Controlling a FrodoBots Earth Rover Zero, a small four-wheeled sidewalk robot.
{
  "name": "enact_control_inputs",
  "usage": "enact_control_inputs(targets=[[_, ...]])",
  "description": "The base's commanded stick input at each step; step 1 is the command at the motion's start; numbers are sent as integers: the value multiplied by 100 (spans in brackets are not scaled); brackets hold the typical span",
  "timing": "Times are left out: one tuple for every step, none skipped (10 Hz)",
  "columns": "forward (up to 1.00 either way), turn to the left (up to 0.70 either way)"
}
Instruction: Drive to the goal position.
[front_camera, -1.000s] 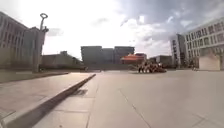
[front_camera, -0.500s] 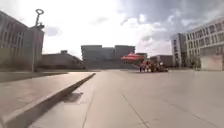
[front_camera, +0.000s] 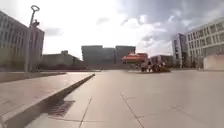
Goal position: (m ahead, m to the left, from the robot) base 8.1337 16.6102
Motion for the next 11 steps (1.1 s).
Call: enact_control_inputs(targets=[[100,9],[100,27],[100,21],[100,2],[100,2],[100,2],[100,2],[100,2],[100,2],[100,2],[100,2]])
